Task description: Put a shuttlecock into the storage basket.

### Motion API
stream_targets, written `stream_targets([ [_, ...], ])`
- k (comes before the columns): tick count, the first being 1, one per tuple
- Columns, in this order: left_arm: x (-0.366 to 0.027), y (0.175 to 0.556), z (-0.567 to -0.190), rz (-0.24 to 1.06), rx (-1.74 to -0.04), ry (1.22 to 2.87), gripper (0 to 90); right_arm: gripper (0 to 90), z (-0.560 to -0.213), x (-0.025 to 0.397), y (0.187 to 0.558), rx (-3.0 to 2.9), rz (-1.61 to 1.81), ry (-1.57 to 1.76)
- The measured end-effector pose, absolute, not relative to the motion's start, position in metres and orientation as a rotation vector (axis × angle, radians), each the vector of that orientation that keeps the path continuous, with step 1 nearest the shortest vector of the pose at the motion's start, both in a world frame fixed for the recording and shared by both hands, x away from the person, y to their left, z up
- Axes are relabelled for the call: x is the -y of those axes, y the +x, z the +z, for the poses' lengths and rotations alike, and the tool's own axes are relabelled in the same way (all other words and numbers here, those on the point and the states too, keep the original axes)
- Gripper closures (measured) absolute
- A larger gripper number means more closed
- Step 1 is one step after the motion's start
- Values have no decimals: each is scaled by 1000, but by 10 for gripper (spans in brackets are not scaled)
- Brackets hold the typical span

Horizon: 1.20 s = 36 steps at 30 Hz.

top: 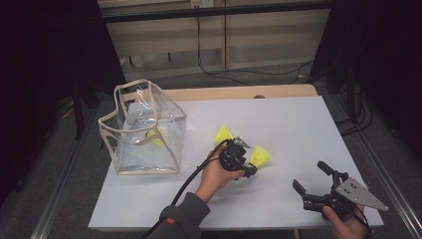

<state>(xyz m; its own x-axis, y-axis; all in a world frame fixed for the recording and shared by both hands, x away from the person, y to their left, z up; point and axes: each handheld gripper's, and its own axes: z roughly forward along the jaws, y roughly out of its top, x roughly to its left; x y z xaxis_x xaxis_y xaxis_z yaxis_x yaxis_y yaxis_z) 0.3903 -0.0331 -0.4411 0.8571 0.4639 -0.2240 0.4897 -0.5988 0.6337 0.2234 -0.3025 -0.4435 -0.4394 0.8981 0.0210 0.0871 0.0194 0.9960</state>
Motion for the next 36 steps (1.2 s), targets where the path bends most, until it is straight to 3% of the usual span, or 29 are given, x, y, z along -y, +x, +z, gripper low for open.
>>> stream_targets([
  [9, 40, 389, -444, -5, -654, 2326, 511, 10, -443, 303, 223, -1608, 1496, 1027],
  [14, 39, 390, -445, -52, -671, 2311, 637, 10, -444, 303, 223, -1609, 1493, 1027],
  [36, 18, 391, -416, -163, -745, 2318, 645, 10, -444, 302, 223, -1611, 1496, 1024],
])
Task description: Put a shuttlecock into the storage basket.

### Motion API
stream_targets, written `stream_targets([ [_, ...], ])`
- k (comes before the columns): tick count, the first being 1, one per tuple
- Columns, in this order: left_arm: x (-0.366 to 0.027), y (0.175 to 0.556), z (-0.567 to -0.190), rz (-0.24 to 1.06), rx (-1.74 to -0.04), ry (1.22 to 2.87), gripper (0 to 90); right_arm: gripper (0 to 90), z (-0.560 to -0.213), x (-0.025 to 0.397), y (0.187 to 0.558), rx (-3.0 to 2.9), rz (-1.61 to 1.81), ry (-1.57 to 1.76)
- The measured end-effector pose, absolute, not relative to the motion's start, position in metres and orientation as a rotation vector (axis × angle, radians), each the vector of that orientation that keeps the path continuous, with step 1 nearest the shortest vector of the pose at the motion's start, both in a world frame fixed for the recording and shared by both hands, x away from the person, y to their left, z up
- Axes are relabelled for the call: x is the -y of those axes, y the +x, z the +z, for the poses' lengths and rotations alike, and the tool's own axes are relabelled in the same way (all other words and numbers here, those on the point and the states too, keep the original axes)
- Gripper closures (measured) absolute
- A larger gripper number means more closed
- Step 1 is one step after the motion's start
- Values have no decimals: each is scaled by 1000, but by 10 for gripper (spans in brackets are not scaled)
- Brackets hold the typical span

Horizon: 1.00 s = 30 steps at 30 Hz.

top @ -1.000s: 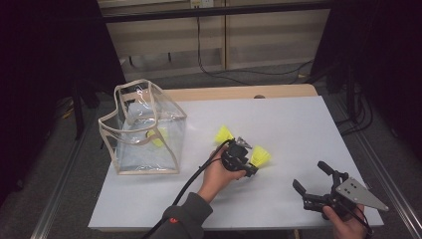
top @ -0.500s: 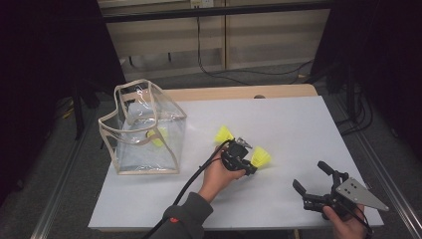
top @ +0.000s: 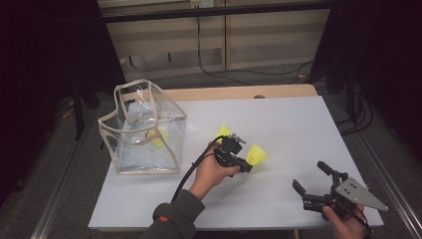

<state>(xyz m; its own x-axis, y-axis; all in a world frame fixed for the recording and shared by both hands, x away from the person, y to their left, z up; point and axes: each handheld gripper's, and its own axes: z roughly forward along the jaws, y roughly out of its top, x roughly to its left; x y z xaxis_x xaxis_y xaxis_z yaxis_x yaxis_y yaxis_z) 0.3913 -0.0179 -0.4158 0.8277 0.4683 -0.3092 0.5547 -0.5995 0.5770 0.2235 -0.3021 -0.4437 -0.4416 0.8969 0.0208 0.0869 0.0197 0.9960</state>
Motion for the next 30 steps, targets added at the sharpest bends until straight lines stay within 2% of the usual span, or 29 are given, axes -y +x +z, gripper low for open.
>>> stream_targets([
  [30, -13, 395, -365, -219, -754, 2351, 646, 10, -444, 303, 223, -1608, 1494, 1026],
])
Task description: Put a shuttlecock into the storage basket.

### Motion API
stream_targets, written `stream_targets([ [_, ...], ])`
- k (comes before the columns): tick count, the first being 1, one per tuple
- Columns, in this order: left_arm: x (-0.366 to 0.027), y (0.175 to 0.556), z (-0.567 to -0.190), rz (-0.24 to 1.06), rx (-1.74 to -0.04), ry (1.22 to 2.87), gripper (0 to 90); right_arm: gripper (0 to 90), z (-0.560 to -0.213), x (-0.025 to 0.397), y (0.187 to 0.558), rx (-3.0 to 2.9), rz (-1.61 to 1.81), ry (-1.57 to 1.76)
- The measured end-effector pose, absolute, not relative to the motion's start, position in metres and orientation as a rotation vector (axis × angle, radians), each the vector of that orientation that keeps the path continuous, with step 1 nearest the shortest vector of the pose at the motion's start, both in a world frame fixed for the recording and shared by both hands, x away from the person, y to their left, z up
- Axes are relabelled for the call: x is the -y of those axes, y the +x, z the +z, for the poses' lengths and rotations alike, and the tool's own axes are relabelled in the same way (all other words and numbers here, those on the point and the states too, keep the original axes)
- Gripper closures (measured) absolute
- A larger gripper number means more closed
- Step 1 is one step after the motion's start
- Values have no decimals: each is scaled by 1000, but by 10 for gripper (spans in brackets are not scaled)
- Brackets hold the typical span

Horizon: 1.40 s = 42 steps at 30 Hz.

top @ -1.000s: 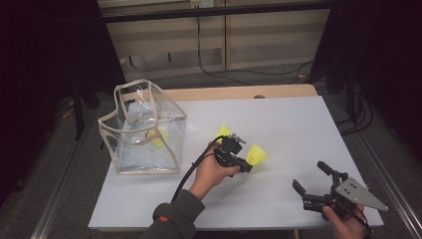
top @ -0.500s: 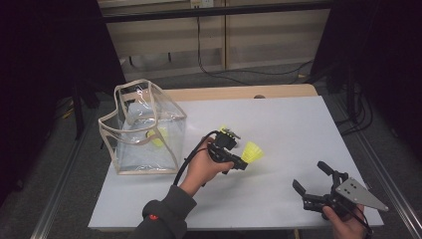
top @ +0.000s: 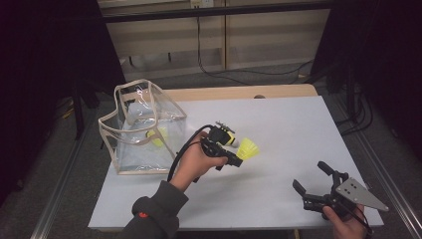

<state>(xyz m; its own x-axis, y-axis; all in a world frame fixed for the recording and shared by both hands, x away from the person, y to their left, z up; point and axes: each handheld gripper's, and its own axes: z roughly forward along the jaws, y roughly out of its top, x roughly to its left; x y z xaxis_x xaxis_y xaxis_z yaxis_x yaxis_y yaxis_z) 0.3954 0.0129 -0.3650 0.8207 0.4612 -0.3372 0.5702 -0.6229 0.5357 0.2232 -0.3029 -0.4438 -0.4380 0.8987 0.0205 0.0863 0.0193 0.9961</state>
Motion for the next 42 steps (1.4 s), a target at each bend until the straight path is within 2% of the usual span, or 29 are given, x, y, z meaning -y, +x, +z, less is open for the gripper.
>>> stream_targets([
  [42, -52, 410, -316, -216, -824, 2324, 646, 9, -443, 303, 223, -1608, 1492, 1025],
])
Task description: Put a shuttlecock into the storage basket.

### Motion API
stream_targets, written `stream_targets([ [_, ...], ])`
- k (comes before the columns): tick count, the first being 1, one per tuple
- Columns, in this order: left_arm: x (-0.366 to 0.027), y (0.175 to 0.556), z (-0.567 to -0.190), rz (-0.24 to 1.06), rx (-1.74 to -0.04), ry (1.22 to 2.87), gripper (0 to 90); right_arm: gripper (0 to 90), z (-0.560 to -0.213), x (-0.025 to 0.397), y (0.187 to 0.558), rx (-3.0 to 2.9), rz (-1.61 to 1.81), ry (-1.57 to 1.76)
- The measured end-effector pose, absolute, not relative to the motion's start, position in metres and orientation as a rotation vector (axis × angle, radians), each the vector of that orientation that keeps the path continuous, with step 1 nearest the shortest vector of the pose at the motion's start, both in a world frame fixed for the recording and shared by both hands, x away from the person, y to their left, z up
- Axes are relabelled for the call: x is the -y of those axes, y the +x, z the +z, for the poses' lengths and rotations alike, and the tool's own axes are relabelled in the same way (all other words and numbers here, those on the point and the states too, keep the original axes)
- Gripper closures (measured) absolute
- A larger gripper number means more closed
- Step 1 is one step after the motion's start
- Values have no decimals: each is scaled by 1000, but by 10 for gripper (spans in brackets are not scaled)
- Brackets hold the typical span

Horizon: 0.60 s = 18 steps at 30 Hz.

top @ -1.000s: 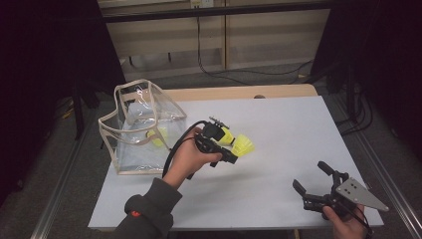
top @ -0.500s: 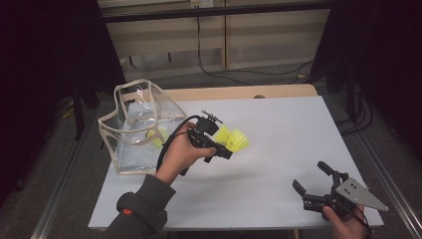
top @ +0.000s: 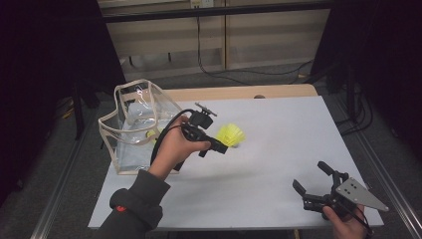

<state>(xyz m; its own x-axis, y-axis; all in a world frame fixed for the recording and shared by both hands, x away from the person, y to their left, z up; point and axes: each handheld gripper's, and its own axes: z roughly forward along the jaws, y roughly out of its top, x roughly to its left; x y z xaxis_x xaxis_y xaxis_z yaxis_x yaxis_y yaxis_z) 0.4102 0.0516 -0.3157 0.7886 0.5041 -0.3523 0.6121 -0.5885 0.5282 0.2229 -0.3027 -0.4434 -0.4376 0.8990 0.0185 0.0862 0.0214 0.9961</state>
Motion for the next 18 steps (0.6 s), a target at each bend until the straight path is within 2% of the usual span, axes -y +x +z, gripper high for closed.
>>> stream_targets([
  [18, -62, 416, -303, -197, -864, 2316, 646, 9, -443, 303, 223, -1609, 1492, 1024],
])
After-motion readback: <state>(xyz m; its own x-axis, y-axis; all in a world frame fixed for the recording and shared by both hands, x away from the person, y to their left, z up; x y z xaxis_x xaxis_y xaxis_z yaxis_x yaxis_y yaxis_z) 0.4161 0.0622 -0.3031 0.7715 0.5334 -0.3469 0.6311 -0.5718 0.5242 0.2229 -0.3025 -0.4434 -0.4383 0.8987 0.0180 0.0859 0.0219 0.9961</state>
